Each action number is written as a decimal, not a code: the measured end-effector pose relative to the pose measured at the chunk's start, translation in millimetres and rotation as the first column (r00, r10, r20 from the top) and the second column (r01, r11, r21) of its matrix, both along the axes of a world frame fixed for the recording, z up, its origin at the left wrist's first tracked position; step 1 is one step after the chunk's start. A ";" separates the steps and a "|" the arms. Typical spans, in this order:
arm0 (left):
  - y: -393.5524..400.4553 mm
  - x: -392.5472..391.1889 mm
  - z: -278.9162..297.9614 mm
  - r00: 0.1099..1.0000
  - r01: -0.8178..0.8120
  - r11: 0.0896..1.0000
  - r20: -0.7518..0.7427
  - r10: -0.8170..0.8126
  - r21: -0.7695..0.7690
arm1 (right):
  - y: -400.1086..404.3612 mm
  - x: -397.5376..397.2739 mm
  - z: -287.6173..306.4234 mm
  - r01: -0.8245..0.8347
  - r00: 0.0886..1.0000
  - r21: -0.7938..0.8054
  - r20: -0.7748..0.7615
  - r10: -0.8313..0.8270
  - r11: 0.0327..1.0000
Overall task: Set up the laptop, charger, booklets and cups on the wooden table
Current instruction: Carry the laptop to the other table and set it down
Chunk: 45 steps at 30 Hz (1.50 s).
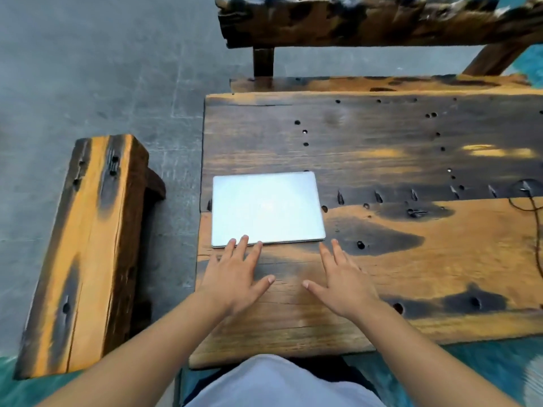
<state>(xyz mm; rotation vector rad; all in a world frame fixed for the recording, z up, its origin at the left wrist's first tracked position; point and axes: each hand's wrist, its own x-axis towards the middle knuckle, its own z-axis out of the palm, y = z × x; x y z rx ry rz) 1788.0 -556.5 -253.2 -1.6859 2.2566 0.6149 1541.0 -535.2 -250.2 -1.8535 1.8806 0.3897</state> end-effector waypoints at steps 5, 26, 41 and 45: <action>-21.1 8.2 -23.6 0.990 -0.139 0.986 -0.026 0.141 0.089 | -35.8 -3.3 -17.9 0.014 1.000 0.064 0.009 -0.015 0.998; -159.5 15.3 -98.9 0.700 -0.684 0.671 0.000 0.714 0.287 | -205.0 15.7 -110.7 0.591 0.731 0.192 0.282 -0.621 0.783; -191.7 8.9 -111.3 0.397 -0.887 0.400 -0.061 0.916 0.231 | -218.4 23.4 -129.2 0.749 0.598 0.163 0.253 -0.761 0.643; -194.7 12.0 -115.3 0.370 -0.890 0.372 -0.060 0.927 0.262 | -223.5 20.9 -129.2 0.774 0.548 0.198 0.267 -0.793 0.602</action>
